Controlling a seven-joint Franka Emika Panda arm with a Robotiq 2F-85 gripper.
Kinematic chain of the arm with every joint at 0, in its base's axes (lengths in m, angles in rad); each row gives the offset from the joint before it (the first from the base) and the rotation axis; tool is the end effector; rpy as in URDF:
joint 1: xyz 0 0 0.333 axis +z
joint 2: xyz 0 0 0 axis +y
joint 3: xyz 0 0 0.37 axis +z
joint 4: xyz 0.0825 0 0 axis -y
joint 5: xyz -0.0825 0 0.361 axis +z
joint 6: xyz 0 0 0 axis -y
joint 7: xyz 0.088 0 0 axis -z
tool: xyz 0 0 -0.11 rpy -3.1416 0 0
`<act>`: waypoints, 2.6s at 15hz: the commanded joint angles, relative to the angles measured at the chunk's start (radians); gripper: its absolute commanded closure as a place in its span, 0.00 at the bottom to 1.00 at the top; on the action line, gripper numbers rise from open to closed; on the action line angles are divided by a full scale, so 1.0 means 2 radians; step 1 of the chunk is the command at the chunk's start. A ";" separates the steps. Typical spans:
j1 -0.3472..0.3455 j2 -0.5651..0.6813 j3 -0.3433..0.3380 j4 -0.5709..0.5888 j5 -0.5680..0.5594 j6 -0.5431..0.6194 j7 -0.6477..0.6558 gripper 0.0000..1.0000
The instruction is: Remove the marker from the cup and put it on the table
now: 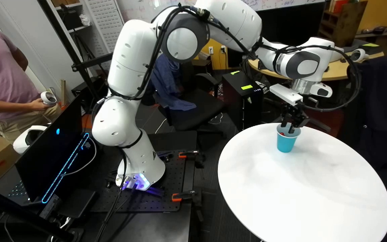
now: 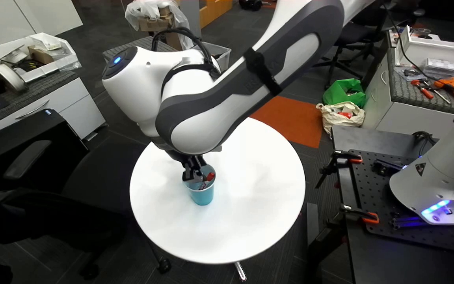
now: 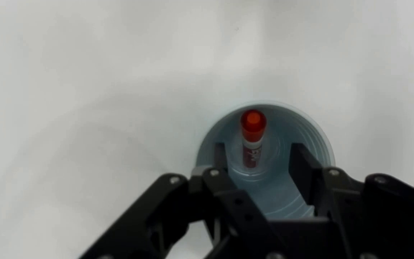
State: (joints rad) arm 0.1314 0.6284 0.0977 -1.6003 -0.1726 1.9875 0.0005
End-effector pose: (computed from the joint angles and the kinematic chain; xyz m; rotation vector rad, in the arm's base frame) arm 0.6671 0.1329 0.3022 2.9718 0.4577 -0.3393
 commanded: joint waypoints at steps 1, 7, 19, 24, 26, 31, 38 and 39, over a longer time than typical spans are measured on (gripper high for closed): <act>0.003 0.015 -0.004 0.027 0.009 -0.022 -0.012 0.53; 0.003 0.033 -0.006 0.044 0.010 -0.033 -0.011 0.54; 0.002 0.066 -0.011 0.080 0.011 -0.078 -0.006 0.58; 0.004 0.073 -0.012 0.094 0.010 -0.095 -0.004 0.99; 0.005 0.073 -0.012 0.097 0.009 -0.098 -0.002 0.95; 0.006 0.061 -0.012 0.093 0.010 -0.098 0.004 0.95; 0.008 0.030 -0.009 0.072 0.018 -0.099 0.014 0.95; 0.008 0.023 -0.008 0.068 0.021 -0.100 0.014 0.95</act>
State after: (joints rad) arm 0.1370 0.7370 0.0856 -1.4264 -0.1609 1.8225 0.0072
